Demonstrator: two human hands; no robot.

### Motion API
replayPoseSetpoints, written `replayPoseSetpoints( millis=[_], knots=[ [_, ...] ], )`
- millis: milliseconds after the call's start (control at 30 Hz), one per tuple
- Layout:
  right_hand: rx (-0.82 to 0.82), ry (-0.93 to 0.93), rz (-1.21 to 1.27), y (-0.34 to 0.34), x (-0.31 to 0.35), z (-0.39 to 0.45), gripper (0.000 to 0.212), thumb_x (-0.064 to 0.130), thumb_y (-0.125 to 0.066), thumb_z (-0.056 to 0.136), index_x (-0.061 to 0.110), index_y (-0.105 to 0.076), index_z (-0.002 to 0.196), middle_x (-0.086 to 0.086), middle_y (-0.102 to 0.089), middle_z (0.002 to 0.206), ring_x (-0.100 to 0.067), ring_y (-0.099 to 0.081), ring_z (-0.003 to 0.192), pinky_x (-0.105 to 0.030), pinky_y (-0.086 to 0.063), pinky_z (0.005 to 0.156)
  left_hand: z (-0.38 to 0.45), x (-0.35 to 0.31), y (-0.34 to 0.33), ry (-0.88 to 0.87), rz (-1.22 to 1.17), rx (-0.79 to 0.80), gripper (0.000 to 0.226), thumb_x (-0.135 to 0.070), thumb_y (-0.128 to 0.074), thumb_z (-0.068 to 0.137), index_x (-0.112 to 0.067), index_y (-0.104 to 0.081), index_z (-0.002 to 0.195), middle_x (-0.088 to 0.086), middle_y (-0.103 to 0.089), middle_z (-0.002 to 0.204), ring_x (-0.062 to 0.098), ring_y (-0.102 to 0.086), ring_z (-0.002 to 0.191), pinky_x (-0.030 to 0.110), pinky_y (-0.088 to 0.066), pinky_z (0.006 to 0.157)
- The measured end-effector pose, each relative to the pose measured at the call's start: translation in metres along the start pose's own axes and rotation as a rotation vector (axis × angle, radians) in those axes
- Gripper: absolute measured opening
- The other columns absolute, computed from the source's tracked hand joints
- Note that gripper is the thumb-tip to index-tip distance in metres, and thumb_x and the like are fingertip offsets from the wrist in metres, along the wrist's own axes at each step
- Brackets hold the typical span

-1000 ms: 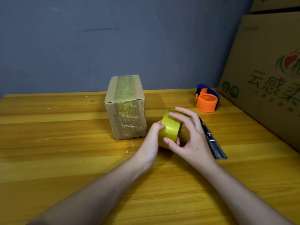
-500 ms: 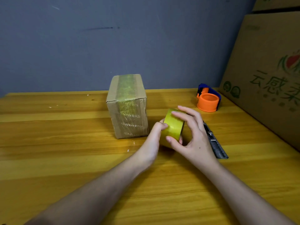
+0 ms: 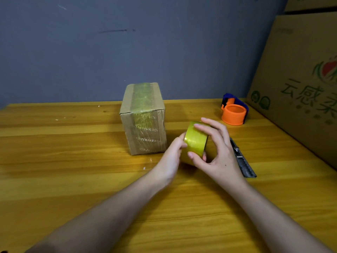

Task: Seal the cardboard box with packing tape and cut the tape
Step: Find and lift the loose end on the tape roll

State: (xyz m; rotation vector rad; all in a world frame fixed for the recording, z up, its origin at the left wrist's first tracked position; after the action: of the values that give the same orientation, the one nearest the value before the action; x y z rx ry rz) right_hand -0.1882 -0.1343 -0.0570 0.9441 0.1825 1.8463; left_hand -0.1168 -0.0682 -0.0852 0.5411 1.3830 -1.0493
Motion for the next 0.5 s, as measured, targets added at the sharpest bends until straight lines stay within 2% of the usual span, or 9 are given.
replayPoseSetpoints(
  millis=[133,200,333,367,433,467,500],
  knots=[
    [0.003,-0.005,0.004,-0.001,0.000,0.000,0.059,0.044,-0.067,0.075,0.033,-0.048,0.130,0.005,-0.038,0.141,-0.008,-0.037,0.133,-0.025,-0.032,0.108,0.001,0.002,0.001,0.014,-0.028,-0.020,0.042,-0.028,-0.031,0.077,-0.006,-0.050,0.108,0.005,-0.062,0.058,0.015,-0.059,0.055,0.019,-0.050,0.059],
    [0.002,-0.001,0.003,0.000,0.000,0.000,0.059,0.044,-0.067,0.075,0.032,-0.049,0.130,0.004,-0.038,0.141,-0.008,-0.037,0.133,-0.025,-0.032,0.108,0.002,0.000,-0.001,0.006,0.006,-0.010,0.031,-0.022,-0.028,0.086,-0.010,-0.052,0.102,0.003,-0.061,0.054,0.012,-0.058,0.053,0.018,-0.050,0.058],
    [-0.001,0.010,-0.005,0.001,0.001,0.000,0.059,0.043,-0.067,0.075,0.030,-0.050,0.130,0.002,-0.038,0.141,-0.009,-0.036,0.133,-0.027,-0.032,0.109,-0.002,-0.002,-0.003,0.008,0.028,0.011,0.039,-0.006,-0.014,0.092,-0.013,-0.053,0.095,-0.001,-0.061,0.054,0.007,-0.058,0.053,0.015,-0.049,0.060],
    [-0.002,0.012,-0.005,0.001,0.001,0.001,0.059,0.043,-0.068,0.075,0.029,-0.050,0.130,0.002,-0.039,0.141,-0.009,-0.036,0.133,-0.026,-0.032,0.109,-0.003,-0.005,-0.004,0.008,0.025,0.007,0.036,-0.007,-0.017,0.092,-0.012,-0.052,0.098,0.000,-0.061,0.056,0.008,-0.058,0.055,0.016,-0.049,0.061],
    [-0.003,0.011,0.001,0.001,0.000,0.001,0.058,0.042,-0.067,0.075,0.028,-0.050,0.130,0.002,-0.039,0.141,-0.008,-0.036,0.133,-0.023,-0.032,0.109,0.004,-0.014,-0.009,0.077,0.105,-0.003,0.025,-0.014,-0.035,0.088,-0.009,-0.048,0.109,0.004,-0.059,0.072,0.009,-0.055,0.061,0.019,-0.047,0.064],
    [-0.006,0.004,0.009,0.001,-0.001,0.001,0.058,0.042,-0.067,0.076,0.028,-0.050,0.130,0.002,-0.039,0.140,-0.008,-0.037,0.133,-0.022,-0.032,0.109,0.009,-0.013,-0.009,0.131,0.171,-0.007,0.028,-0.013,-0.045,0.084,-0.011,-0.044,0.112,0.006,-0.054,0.084,0.010,-0.051,0.066,0.019,-0.044,0.065],
    [-0.013,-0.009,0.020,0.002,-0.003,0.001,0.057,0.042,-0.066,0.076,0.028,-0.050,0.130,0.002,-0.040,0.140,-0.008,-0.037,0.132,-0.020,-0.032,0.108,0.009,-0.013,-0.011,0.161,0.218,0.021,0.028,-0.005,-0.050,0.082,-0.014,-0.042,0.107,0.006,-0.048,0.092,0.010,-0.047,0.070,0.017,-0.040,0.065]
  ],
)
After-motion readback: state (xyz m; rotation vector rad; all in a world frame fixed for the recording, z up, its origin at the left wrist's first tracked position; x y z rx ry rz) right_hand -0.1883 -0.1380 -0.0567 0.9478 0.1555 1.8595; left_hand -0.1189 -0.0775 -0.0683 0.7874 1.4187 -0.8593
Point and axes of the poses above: each hand's wrist, its own z-axis towards the middle knuckle, its own y-axis out of the back of the hand, x = y × z, the point moved 8 cm from there along z, towards the middle knuckle
